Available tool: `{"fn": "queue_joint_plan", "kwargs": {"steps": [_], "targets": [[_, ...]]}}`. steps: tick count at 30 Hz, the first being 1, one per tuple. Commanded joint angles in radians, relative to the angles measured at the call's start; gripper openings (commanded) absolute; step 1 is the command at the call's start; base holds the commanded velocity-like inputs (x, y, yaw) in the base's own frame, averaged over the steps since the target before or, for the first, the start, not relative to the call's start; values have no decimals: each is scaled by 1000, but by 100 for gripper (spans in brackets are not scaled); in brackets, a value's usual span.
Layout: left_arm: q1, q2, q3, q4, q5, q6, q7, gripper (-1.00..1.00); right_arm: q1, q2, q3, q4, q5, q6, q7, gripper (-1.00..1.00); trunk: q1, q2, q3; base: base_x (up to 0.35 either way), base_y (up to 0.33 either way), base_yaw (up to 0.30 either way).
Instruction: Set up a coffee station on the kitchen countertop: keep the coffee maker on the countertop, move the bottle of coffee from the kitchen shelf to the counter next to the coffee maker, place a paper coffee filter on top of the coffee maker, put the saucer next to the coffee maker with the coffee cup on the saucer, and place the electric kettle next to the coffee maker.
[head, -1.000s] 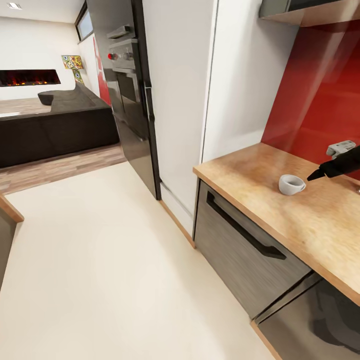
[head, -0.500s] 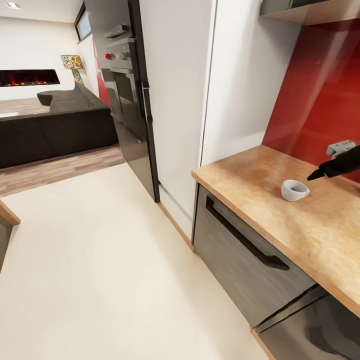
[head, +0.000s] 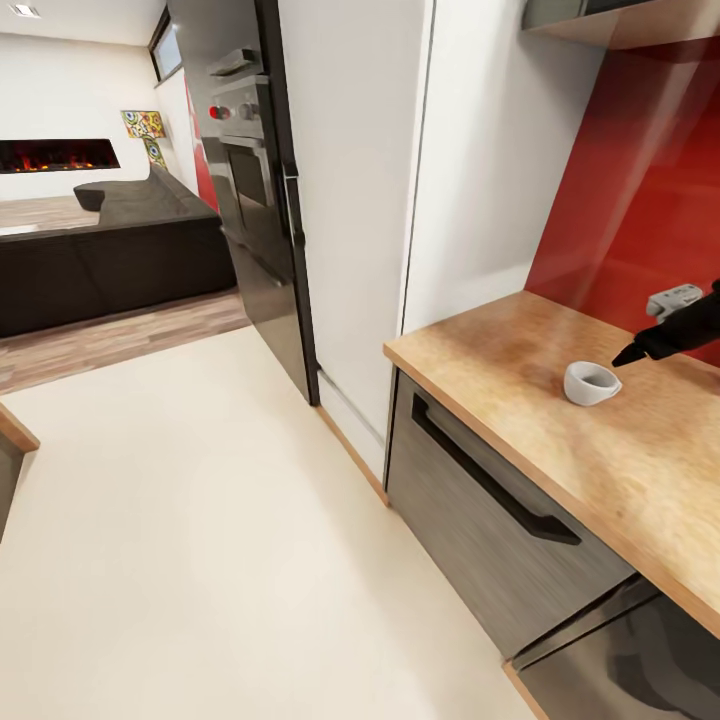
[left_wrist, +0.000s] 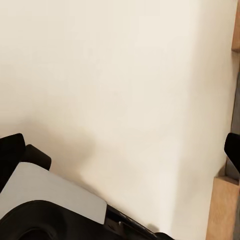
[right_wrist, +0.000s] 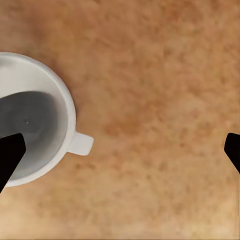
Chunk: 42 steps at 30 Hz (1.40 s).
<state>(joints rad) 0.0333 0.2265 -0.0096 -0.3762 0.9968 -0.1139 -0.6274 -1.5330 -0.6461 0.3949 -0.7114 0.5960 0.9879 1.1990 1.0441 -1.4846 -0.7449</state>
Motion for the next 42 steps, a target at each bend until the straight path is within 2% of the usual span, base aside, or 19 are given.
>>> {"fn": "queue_joint_plan", "kwargs": {"steps": [1,11,42], "targets": [[0,0,-1,-1,2,-3,-2,100,-1,-1,6,-1,10,3,10,100,0,0,-1,0,0,0],[0,0,-2,-1,2,-3,-2,100,-1,3,17,-2,9,-59,10,100,0,0,-1,71,0,0],[0,0,-1,-1,2,-3,-3,100,6,6,16,5,-2,-69,10,100,0,0,-1,26,0,0]]}}
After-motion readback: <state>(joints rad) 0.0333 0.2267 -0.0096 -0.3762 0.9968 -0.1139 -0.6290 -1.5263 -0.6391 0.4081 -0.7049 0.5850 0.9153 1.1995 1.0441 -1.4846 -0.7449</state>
